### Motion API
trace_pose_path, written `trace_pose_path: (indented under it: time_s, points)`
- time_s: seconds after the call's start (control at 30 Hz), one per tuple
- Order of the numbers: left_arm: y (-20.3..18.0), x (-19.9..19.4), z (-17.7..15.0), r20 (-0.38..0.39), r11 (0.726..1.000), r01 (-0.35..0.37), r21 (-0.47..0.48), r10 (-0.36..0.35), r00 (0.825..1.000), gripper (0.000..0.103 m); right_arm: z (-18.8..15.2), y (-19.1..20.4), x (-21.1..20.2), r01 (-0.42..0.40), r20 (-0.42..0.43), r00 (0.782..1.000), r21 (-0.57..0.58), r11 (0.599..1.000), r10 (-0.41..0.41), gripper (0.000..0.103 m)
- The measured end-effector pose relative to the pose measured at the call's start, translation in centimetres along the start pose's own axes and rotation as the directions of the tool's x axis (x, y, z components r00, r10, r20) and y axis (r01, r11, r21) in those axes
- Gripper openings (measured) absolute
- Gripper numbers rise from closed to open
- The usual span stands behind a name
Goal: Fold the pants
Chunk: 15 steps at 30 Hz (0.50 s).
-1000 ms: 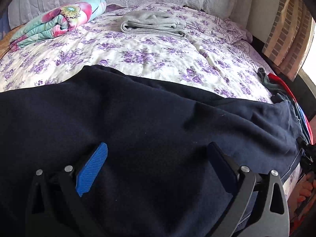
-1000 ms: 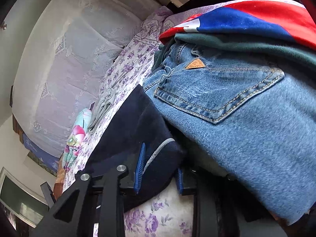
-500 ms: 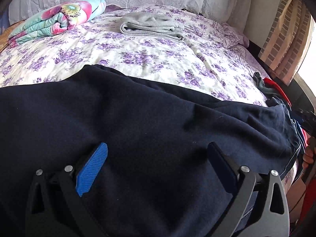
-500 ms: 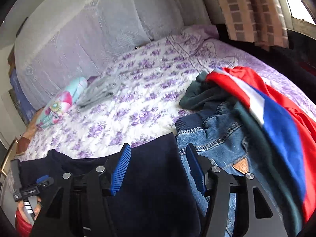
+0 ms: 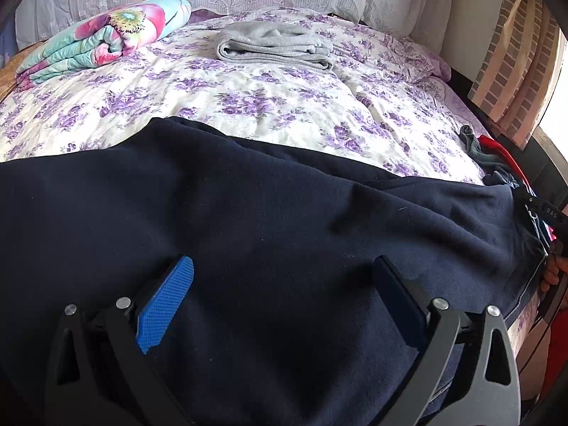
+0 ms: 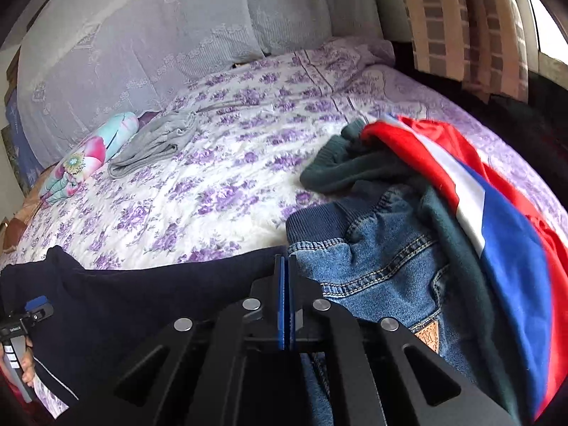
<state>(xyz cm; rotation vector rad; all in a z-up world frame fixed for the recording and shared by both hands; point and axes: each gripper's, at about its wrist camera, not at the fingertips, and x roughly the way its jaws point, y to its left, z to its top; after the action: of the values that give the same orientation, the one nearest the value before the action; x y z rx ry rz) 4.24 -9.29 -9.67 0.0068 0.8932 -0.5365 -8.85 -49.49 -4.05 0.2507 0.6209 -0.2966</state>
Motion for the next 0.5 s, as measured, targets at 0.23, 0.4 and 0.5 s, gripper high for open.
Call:
trace_pose_path:
  time_s: [0.23,0.4,0.5]
  points:
    - [0.0,0.0,0.0,0.000,1.000,-0.005,0.002,0.005,1.000,0.098,0.3,8.1,0.2,-0.232,-0.080,0.971,-0.121,0.965,0.224,0.003]
    - [0.0,0.0,0.0,-0.001,1.000,0.000,0.002,0.000,1.000,0.098,-0.3,2.5,7.0,-0.117,-0.203,0.969,0.107,0.987,0.137,0.000]
    - [0.2,-0.2,-0.1,0.001,1.000,0.009,-0.006,-0.009,1.000,0.098,0.0,1.5,5.2,-0.108,-0.150,0.980,0.126,0.986,0.127,0.000]
